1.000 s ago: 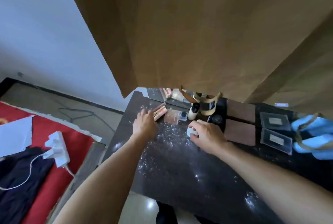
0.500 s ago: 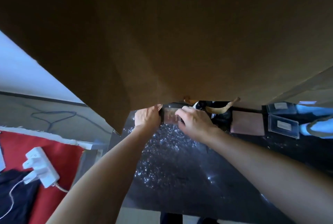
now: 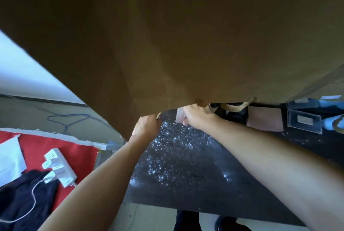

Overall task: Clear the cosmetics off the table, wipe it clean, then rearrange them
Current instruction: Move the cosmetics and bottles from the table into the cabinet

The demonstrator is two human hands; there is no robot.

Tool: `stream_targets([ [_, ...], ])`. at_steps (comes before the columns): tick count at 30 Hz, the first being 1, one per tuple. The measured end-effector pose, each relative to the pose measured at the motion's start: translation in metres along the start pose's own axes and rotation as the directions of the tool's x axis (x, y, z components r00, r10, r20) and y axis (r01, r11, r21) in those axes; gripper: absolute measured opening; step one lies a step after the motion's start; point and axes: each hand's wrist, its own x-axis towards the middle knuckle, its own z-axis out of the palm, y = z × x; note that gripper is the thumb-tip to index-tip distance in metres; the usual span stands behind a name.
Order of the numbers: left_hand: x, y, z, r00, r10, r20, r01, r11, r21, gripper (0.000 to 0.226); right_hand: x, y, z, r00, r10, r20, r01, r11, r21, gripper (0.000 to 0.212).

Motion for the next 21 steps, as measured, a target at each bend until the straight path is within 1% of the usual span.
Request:
stream_targets([
  [1, -0.003, -0.001, 0.001, 0.997, 0.022, -0.069, -0.018, 0.999, 0.048, 0.028, 0.001, -0.001, 0.0, 0.996, -0.004, -0.094, 0.003, 1.0, -0.009, 0.034],
  [2, -0.006, -0.001, 0.002, 0.993, 0.021, -0.115, -0.015, 0.999, 0.051, 0.028, -0.001, -0.003, -0.001, 0.989, -0.001, -0.148, -0.002, 1.0, -0.02, 0.028],
  [3, -0.008, -0.001, 0.004, 0.99, 0.021, -0.141, -0.012, 0.998, 0.062, 0.03, -0.003, -0.003, 0.003, 0.97, -0.047, -0.239, 0.036, 0.998, -0.052, 0.022],
  [5, -0.018, 0.0, 0.009, 0.99, 0.028, -0.137, -0.019, 0.998, 0.065, 0.033, -0.013, -0.001, 0.006, 0.945, -0.089, -0.315, 0.081, 0.996, -0.037, 0.013],
  [8, -0.034, 0.008, 0.015, 0.992, 0.049, -0.12, -0.041, 0.996, 0.074, 0.033, -0.041, 0.013, 0.006, 0.934, -0.073, -0.349, 0.085, 0.996, 0.019, 0.014],
  [11, -0.055, 0.028, 0.015, 0.989, 0.076, -0.124, -0.065, 0.994, 0.087, 0.032, -0.078, 0.036, 0.009, 0.914, -0.056, -0.402, 0.107, 0.989, 0.106, 0.026],
  [13, -0.07, 0.048, 0.017, 0.986, 0.103, -0.13, -0.091, 0.991, 0.097, 0.033, -0.108, 0.054, 0.011, 0.9, -0.037, -0.434, 0.106, 0.985, 0.135, 0.033],
  [18, -0.112, 0.12, 0.034, 0.97, 0.195, -0.146, -0.177, 0.976, 0.129, 0.034, -0.201, 0.112, 0.03, 0.864, 0.046, -0.502, 0.063, 0.978, 0.199, 0.028],
  [21, -0.145, 0.177, 0.057, 0.956, 0.25, -0.154, -0.224, 0.96, 0.171, 0.043, -0.266, 0.156, 0.055, 0.841, 0.125, -0.527, -0.006, 0.975, 0.222, 0.026],
])
